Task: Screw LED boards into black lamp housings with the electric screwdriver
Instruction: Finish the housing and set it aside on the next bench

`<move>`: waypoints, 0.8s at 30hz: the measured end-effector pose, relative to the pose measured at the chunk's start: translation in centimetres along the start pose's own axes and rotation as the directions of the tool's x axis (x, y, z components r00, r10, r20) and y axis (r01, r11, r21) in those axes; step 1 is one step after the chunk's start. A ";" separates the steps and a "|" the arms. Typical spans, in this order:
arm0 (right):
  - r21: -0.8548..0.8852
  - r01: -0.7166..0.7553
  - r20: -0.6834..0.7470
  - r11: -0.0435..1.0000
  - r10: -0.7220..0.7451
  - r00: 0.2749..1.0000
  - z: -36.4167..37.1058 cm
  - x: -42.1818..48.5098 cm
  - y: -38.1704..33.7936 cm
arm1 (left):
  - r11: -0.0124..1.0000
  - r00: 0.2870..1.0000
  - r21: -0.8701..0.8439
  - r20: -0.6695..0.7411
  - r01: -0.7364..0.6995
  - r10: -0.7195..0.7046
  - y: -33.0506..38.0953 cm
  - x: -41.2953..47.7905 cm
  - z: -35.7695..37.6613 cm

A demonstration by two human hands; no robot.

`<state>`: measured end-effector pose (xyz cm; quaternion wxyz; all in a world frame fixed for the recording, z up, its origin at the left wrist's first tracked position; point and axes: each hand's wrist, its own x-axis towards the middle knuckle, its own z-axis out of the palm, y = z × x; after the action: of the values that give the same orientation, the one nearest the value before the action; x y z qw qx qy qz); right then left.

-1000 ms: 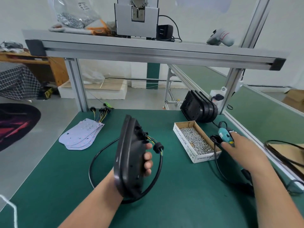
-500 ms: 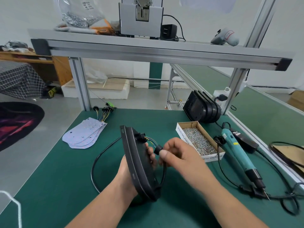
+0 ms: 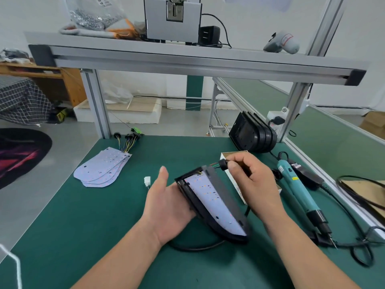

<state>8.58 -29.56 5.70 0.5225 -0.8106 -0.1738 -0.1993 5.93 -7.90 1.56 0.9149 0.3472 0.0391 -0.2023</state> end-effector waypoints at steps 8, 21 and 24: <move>-0.348 0.499 -0.075 0.793 -0.555 0.829 1.2 -0.8 -0.4 | 0.998 0.998 0.034 0.045 -0.053 0.051 1.2 -0.6 -0.7; -0.517 0.344 0.321 0.784 -0.195 0.927 2.4 -1.3 -1.7 | 0.368 0.941 0.908 0.073 -0.200 0.330 2.6 -1.1 -1.3; -0.549 0.312 0.316 0.775 -0.153 0.936 2.7 -1.2 -1.8 | 0.348 0.926 0.889 0.181 -0.299 0.331 2.3 -1.6 -0.6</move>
<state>7.02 -26.46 5.50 0.1882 -0.9231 -0.2680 -0.2016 5.39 -5.35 2.85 0.6026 0.7875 -0.1294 -0.0062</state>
